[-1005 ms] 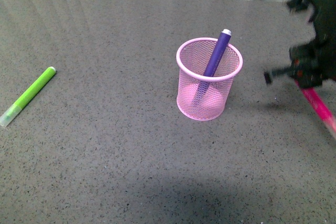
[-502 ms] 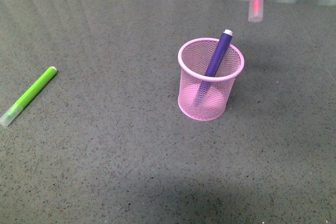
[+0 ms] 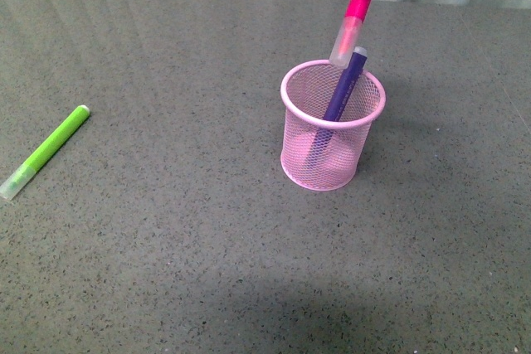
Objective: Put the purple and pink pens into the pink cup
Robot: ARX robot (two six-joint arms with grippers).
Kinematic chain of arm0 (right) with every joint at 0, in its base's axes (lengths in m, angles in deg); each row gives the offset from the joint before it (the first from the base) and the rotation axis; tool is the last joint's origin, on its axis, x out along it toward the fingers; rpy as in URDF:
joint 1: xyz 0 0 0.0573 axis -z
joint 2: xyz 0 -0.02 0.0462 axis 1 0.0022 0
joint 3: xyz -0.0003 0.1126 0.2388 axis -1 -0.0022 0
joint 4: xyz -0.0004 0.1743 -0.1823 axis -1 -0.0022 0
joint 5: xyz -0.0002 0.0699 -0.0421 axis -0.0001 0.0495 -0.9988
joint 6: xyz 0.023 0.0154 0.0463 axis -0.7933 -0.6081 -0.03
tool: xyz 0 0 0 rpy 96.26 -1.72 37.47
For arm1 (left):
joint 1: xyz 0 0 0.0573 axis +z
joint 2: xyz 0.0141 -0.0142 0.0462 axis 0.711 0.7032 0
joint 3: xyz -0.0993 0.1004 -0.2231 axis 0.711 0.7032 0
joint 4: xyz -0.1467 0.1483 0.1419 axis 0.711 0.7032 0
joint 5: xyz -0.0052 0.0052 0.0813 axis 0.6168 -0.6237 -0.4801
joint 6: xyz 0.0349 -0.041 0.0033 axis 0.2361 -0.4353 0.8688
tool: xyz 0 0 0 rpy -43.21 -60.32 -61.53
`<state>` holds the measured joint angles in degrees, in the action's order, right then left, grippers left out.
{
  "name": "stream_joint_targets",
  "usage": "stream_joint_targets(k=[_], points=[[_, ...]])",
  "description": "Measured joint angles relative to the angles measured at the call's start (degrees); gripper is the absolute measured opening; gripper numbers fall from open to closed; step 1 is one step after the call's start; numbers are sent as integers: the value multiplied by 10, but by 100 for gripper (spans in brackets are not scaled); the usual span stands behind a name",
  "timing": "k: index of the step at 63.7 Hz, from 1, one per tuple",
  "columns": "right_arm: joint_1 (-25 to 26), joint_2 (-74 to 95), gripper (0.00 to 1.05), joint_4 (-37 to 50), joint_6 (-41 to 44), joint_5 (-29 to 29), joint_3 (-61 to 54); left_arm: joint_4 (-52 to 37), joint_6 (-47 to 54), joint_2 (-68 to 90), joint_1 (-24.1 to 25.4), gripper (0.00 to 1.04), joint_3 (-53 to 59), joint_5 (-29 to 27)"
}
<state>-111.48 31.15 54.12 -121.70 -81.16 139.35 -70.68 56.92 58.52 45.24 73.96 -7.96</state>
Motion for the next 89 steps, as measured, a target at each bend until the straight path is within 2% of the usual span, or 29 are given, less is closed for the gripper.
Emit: stream_joint_targets(k=[22,61,89], points=[[-13,21,8,49,-63,-38,-38,0,0,0,0,97,0,0],[-27,66,9,117,-112,-47,-59,0,0,0,0,97,0,0],[-33,59,83,119,-110,-42,-62,0,0,0,0,97,0,0]])
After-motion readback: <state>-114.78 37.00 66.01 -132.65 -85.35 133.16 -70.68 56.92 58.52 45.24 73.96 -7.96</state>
